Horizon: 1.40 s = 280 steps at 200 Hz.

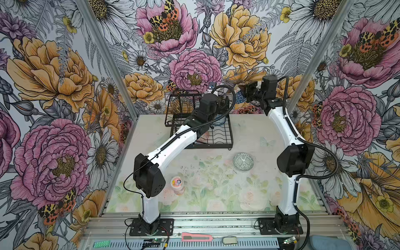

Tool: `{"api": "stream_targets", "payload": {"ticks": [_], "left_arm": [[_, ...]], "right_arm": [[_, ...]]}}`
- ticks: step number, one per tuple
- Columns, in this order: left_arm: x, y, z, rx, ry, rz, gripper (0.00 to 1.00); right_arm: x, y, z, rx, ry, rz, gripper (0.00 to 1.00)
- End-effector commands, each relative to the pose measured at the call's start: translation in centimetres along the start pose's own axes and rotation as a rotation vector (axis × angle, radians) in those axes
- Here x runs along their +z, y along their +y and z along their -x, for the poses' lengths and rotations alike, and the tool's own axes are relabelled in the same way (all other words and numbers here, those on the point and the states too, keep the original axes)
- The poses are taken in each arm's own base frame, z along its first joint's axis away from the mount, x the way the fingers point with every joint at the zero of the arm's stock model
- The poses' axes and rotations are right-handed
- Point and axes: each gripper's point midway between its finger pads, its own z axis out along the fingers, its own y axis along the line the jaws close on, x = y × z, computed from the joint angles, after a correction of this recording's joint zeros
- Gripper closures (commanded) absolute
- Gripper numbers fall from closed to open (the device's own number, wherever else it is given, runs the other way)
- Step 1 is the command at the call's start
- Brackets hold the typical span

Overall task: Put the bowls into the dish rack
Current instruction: 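Close the right gripper on the blue-triangle bowl rim beside the left gripper, then open and withdraw the left gripper while the right gripper holds the bowl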

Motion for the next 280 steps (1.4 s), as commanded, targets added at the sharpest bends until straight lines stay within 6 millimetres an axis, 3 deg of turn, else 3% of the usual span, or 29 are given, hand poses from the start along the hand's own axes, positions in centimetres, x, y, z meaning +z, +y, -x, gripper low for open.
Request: {"api": "stream_targets", "payload": {"ticks": [1, 61, 91, 121, 170, 214, 280], "left_arm": [[-2.1, 1.0, -0.5, 0.007, 0.125, -0.111, 0.01], [-3.8, 3.8, -3.2, 0.049, 0.259, -0.366, 0.01], [-4.1, 7.0, -4.4, 0.119, 0.233, -0.326, 0.01], [-4.4, 8.2, -5.7, 0.235, 0.263, -0.293, 0.01], [-4.8, 7.9, -6.9, 0.334, 0.274, -0.299, 0.01], [-4.7, 7.6, -6.4, 0.385, 0.258, -0.270, 0.01], [-4.3, 6.8, -6.8, 0.455, 0.260, -0.249, 0.01]], "right_arm": [[-2.9, 5.6, -2.6, -0.229, 0.003, 0.126, 1.00], [-2.2, 1.9, -5.3, -0.236, -0.065, 0.136, 1.00], [-1.5, -0.7, -6.4, -0.202, -0.108, 0.179, 1.00], [-0.4, -3.9, -7.7, -0.169, -0.126, 0.134, 1.00], [1.2, -6.7, -8.3, -0.135, -0.149, 0.109, 1.00], [3.2, -9.0, -8.3, -0.093, -0.162, 0.094, 1.00], [5.6, -10.1, -8.7, -0.077, -0.116, 0.104, 1.00]]}}
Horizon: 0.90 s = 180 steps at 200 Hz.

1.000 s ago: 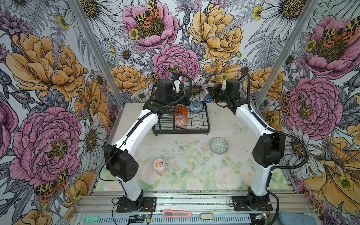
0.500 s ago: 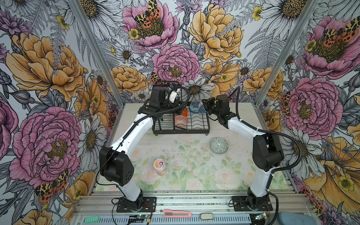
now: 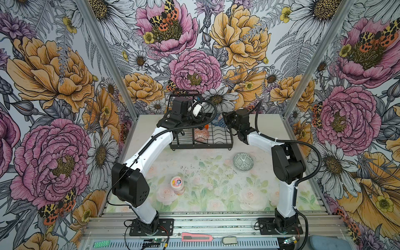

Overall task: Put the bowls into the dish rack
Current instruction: 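Open and withdraw the left gripper while the right gripper holds the bowl, then lower the blue-triangle bowl into the rack slot beside the blue-rose bowl with the right gripper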

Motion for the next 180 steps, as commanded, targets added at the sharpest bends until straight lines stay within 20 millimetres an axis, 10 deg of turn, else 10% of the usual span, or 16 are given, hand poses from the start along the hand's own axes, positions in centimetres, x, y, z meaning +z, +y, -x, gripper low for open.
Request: {"api": "stream_targets", "payload": {"ticks": [1, 180], "left_arm": [[-0.5, 0.0, 0.7, 0.043, -0.007, 0.035, 0.01], [0.4, -2.8, 0.5, 0.092, 0.019, 0.017, 0.01]], "right_arm": [[0.2, 5.1, 0.2, -0.017, -0.003, 0.147, 1.00], [4.5, 1.0, -2.1, 0.033, 0.053, 0.135, 1.00]]}}
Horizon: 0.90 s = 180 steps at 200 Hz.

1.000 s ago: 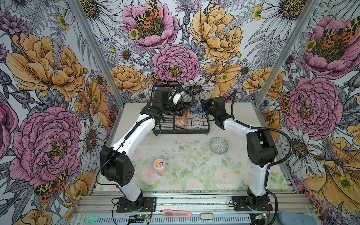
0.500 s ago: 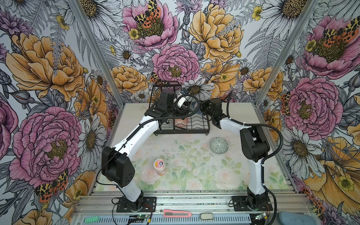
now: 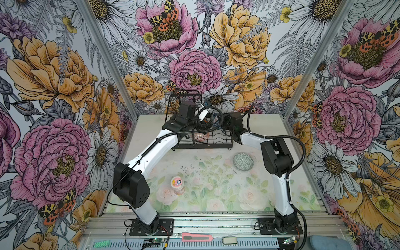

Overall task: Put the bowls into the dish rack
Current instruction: 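Lower the blue-triangle bowl into the rack slot beside the blue-rose bowl with the right gripper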

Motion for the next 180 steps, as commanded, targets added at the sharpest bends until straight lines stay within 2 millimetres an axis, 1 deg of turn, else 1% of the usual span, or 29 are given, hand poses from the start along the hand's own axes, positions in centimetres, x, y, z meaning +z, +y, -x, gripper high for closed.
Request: {"api": "stream_targets", "payload": {"ticks": [1, 30, 40, 55, 96, 166, 180], "left_arm": [[-0.2, 0.2, 1.4, 0.003, -0.031, 0.010, 0.01], [-0.4, 0.3, 2.0, -0.005, -0.045, 0.014, 0.01], [-0.4, 0.3, 2.0, -0.007, -0.046, 0.015, 0.01], [-0.4, 0.2, 1.9, -0.007, -0.044, 0.011, 0.01], [-0.7, -0.1, 1.7, -0.020, -0.050, -0.001, 0.01], [-0.9, -0.4, 2.2, -0.020, -0.064, -0.008, 0.01], [-0.9, -0.4, 2.2, -0.018, -0.064, -0.006, 0.01]], "right_arm": [[0.4, 3.8, -0.3, -0.024, 0.006, 0.129, 1.00], [0.7, 3.2, -0.2, -0.019, -0.003, 0.123, 1.00], [1.0, 2.5, -0.2, -0.019, -0.004, 0.113, 1.00], [1.1, 2.4, 0.0, -0.016, -0.017, 0.126, 1.00], [1.7, 1.8, -0.3, -0.010, -0.018, 0.129, 1.00], [2.2, 0.7, -0.5, -0.006, -0.015, 0.120, 1.00], [2.2, 0.8, -0.5, -0.003, -0.023, 0.131, 1.00]]}}
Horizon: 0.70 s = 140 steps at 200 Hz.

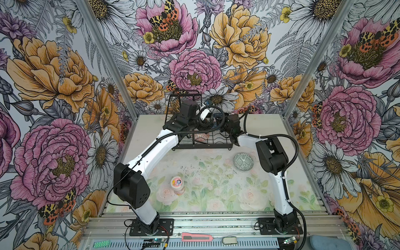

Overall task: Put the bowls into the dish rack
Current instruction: 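Lower the blue-triangle bowl into the rack slot beside the blue-rose bowl with the right gripper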

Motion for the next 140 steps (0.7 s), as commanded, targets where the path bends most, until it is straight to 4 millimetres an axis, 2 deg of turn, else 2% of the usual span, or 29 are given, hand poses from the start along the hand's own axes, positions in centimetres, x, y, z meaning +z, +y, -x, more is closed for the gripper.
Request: {"api": "stream_targets", "payload": {"ticks": [1, 96, 140], "left_arm": [[-0.7, -0.3, 1.2, -0.012, -0.042, -0.005, 0.01], [-1.1, -0.5, 1.1, 0.000, -0.035, 0.004, 0.01], [-1.2, -1.0, 1.0, 0.002, -0.035, -0.006, 0.01]], "right_arm": [[0.5, 2.3, 0.1, -0.010, -0.022, 0.094, 1.00], [0.1, 0.8, -0.6, 0.018, -0.035, 0.063, 1.00], [-1.3, -1.9, -0.7, 0.090, -0.097, -0.066, 1.00]]}}
